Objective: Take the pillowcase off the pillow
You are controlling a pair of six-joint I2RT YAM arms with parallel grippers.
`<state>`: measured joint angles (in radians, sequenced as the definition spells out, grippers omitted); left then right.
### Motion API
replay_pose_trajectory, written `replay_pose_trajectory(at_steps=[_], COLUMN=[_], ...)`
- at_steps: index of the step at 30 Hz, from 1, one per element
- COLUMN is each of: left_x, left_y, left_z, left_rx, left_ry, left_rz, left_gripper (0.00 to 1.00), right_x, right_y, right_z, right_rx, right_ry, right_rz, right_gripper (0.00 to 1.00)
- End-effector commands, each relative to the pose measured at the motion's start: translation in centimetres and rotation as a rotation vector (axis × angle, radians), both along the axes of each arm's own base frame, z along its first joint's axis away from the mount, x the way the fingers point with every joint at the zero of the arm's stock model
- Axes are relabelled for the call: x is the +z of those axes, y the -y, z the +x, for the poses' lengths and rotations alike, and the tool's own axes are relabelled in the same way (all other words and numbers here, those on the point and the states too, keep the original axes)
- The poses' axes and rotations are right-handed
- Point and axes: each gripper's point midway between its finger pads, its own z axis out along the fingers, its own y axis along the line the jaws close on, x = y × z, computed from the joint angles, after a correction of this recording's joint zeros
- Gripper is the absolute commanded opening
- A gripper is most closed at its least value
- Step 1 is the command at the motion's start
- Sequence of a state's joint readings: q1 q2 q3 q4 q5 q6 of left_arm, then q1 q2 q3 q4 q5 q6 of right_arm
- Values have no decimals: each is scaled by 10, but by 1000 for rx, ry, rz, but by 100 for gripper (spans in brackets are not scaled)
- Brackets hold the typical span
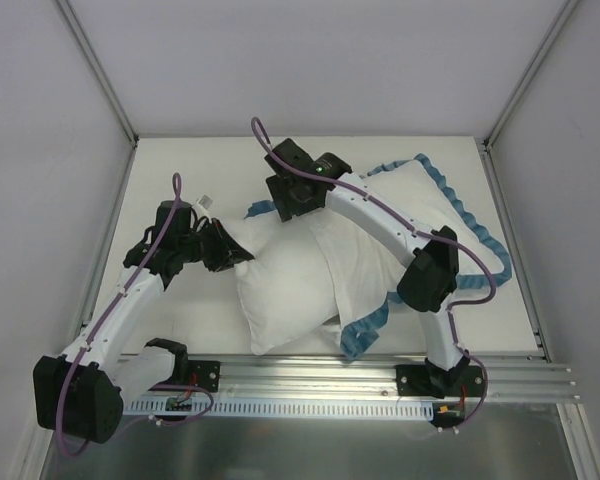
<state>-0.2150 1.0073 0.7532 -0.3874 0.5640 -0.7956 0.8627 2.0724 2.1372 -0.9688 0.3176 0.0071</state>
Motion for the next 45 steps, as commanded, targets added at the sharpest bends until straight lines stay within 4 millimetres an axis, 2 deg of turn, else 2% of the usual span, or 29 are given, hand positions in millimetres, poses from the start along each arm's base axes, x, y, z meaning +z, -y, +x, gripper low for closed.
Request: replay_pose_trajectory(at_steps=[1,2,3,4,5,6,8,9,12,13,14,16,21,26,27,29,30,32,33,36,37,38,39,40,41,42,43,45], left_x=[1,3,4,5,10,13,25,28,45,47,52,58,68,82,85,95,98,107,109,110,109,109,109,109,109,109,108,100], left_y=[1,0,0,-1,-2,-7,-18,-30,-43,-50,-52,-53,-52,-64,-69,-85,-88,-97,-97,-97,-100,-102,-104,-105,-109,-111,-113,-118], left_z=[-5,-3,-2,0,2,5,12,18,24,26,29,31,32,37,38,43,42,45,46,51,54,56,57,58,60,62,64,67], left_rx=[-22,-20,-20,-18,-20,-5,7,44,54,71,73,74,66,109,123,176,180,212,220,227,244,256,272,284,305,321,334,365], left_ry=[18,23,28,40,59,64,106,105,146,149,162,175,193,221,229,252,251,266,258,239,235,237,230,227,227,223,217,182], left_rz=[2,5,7,16,20,29,45,43,21,27,30,33,22,36,42,54,41,36,27,7,21,26,31,35,48,52,57,59], left_gripper=[0,0,0,0,0,0,0,0,0,0,0,0,0,0,0,0,0,0,0,0,0,0,0,0,0,0,0,0], right_x=[6,8,14,18,23,30,38,43,46,38,46,40,40,35,41,43,47,53,59,72,67,66,70,66,66,64,68,72], right_y=[18,23,35,47,59,80,102,127,157,176,184,204,225,257,274,289,307,314,310,273,253,244,234,225,211,208,209,217], right_z=[-10,-9,-8,-3,2,5,12,16,16,20,18,19,17,15,15,13,11,10,10,9,8,4,4,2,-4,-9,-15,-24], right_rx=[0,-11,-33,-63,-98,-163,-215,-274,-346,-398,-413,-467,-519,-617,-664,-711,-757,-759,-738,-605,-551,-519,-477,-448,-402,-388,-385,-399], right_ry=[-8,1,21,32,47,53,74,86,75,67,79,71,73,79,101,104,125,137,146,137,124,107,111,95,86,74,78,97], right_rz=[-21,-23,-35,-35,-34,-15,17,45,110,122,153,154,164,154,173,222,249,286,304,316,279,255,242,226,222,213,221,213], right_gripper=[61,51,26,16,2,1,1,1,1,1,1,1,1,1,1,1,1,1,1,1,2,5,14,46,64,78,91,99])
